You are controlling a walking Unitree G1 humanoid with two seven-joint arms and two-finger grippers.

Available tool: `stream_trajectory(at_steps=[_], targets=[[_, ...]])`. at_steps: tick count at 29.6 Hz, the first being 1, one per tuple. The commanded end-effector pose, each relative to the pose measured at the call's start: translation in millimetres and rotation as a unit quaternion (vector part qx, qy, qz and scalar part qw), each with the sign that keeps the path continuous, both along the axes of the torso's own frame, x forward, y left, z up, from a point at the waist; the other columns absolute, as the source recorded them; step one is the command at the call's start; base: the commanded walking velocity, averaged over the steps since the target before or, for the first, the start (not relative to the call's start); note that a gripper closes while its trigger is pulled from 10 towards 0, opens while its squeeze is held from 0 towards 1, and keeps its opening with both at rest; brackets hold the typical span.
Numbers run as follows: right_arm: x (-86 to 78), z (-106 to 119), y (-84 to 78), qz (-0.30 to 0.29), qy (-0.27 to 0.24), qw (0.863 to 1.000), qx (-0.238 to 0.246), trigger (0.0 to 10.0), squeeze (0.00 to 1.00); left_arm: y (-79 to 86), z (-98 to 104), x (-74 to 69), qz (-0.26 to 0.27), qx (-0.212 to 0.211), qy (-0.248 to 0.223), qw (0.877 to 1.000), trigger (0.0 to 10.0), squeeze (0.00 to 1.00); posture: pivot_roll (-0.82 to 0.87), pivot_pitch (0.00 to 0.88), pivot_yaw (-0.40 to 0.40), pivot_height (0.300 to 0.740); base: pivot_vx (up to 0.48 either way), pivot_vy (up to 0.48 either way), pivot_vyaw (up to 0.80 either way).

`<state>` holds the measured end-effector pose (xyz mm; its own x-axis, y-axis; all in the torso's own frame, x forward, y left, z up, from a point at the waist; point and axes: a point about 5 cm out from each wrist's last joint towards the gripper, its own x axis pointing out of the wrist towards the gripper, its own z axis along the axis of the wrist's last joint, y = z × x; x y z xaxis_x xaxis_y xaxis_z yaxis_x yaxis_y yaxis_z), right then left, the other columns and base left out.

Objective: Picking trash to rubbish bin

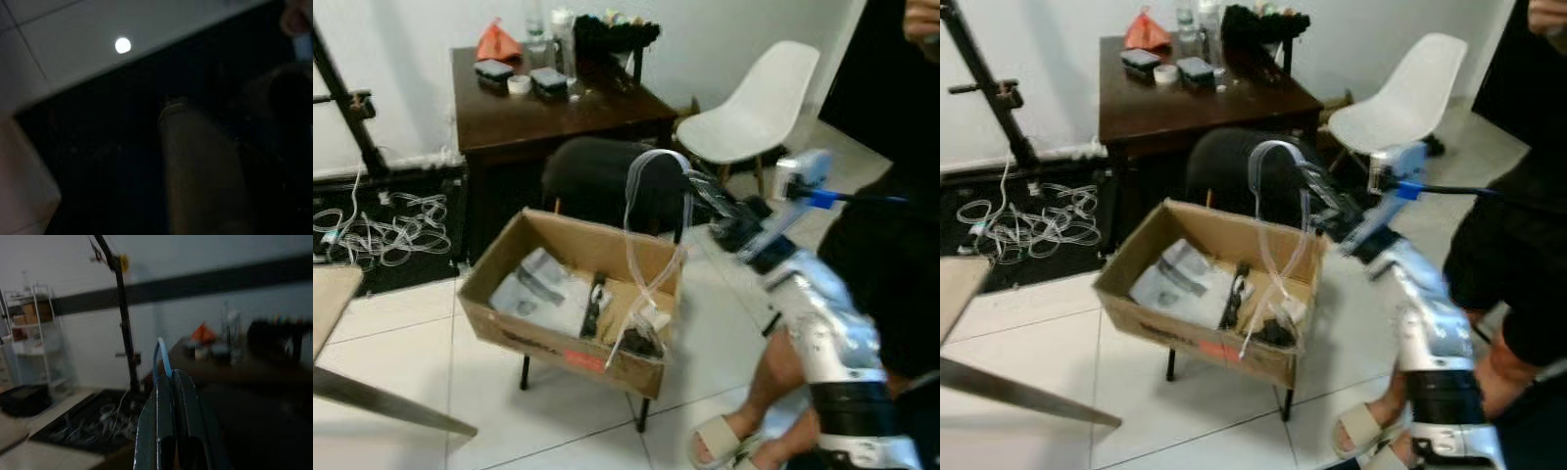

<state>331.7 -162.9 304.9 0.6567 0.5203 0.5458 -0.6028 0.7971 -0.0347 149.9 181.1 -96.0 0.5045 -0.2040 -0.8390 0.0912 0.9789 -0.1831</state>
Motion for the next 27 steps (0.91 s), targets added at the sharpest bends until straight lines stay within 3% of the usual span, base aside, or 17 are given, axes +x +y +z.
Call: stream_trajectory(at_steps=[1, 9, 14, 17, 19, 23, 27], targets=[[-4.6, 6.3, 7.3, 0.018, -0.012, 1.000, 0.005, 10.0, 0.00, 1.4, -9.1, -24.9, 0.004, 0.000, 0.047, 0.999, 10.0, 0.00, -0.18, 0.159, 0.042, 0.740, 0.300, 0.000, -0.79], [-7.7, 18.2, 1.8, 0.002, -0.026, 0.999, 0.019, 10.0, 0.00, 0.6, -9.1, -24.9, 0.002, -0.004, 0.046, 0.999, 10.0, 0.00, -0.18, 0.159, 0.042, 0.740, 0.301, 0.000, -0.79], [-1.9, 14.1, -6.6, -0.044, -0.011, 0.999, 0.009, 10.0, 0.00, 0.0, -8.4, -22.7, 0.010, -0.007, 0.040, 0.999, 10.0, 0.00, -0.18, 0.158, 0.042, 0.740, 0.263, 0.000, 0.00], [2.4, 9.3, -12.0, -0.072, 0.003, 0.997, 0.002, 10.0, 0.00, 0.6, -8.3, -22.2, 0.018, -0.008, 0.040, 0.999, 10.0, 0.00, -0.18, 0.160, 0.041, 0.740, 0.000, 0.000, 0.00], [10.6, -4.0, -19.7, -0.118, 0.039, 0.992, -0.017, 10.0, 0.00, 1.7, -8.2, -21.7, 0.018, -0.004, 0.041, 0.999, 10.0, 0.00, -0.19, 0.162, 0.042, 0.740, 0.000, 0.000, 0.00], [10.6, -4.0, -19.7, -0.118, 0.039, 0.992, -0.017, 10.0, 0.00, 1.7, -8.2, -21.7, 0.018, -0.004, 0.041, 0.999, 10.0, 0.00, -0.19, 0.162, 0.042, 0.740, 0.000, 0.000, 0.00], [17.1, -26.9, -18.6, -0.135, 0.079, 0.987, -0.046, 10.0, 0.00, 4.0, -8.4, -22.8, 0.015, 0.001, 0.044, 0.999, 10.0, 0.00, -0.18, 0.168, 0.046, 0.740, 0.000, 0.000, 0.00]])
